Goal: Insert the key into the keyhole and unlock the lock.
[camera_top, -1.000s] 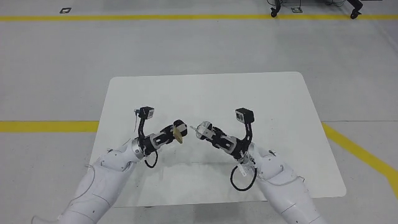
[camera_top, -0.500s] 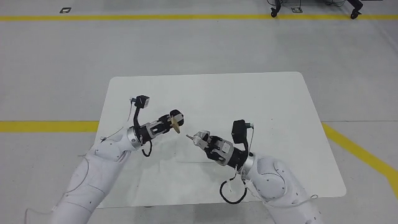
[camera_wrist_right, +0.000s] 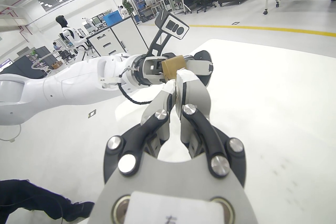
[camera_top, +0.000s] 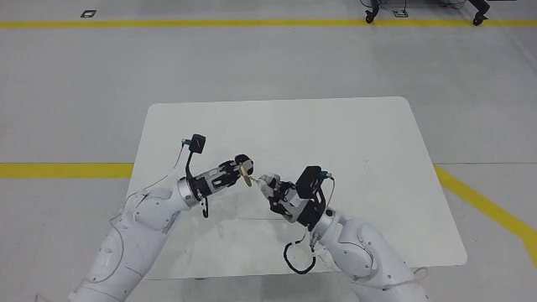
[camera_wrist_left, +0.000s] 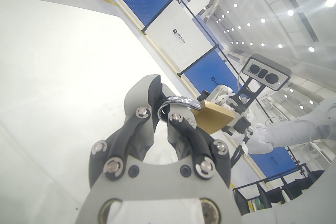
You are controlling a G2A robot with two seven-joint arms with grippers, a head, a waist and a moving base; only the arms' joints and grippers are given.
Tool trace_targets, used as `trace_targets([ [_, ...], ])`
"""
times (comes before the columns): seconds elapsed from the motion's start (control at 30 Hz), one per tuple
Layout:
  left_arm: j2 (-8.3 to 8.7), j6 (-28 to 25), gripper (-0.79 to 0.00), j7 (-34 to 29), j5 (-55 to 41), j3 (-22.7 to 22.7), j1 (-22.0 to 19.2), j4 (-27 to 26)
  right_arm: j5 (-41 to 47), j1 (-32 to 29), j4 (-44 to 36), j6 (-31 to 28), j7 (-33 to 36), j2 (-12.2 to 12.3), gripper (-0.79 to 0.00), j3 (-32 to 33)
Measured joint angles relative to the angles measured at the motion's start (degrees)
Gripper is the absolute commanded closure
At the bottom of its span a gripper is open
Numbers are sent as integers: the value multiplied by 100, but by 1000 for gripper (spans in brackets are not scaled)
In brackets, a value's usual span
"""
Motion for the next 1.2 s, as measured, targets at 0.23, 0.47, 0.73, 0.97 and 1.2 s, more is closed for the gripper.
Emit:
trace_targets([
  [0.23,24,21,0,125,126,-77,113,-148,-120,-70,-91,231,17,-3,0,-14],
  [0.47,48,338,0,605,742,-227,246,-351,-252,-211,-288,283,3,15,0,27],
  [0.73,59,500,0,869,1133,-270,423,-617,-374,-230,-407,450,309,15,0,-47],
  [0.97,62,526,0,925,1255,-276,467,-704,-437,-173,-413,664,410,-3,0,-112],
  [1.2,71,573,0,1042,1425,-319,531,-787,-500,-218,-454,778,415,-4,0,-112],
])
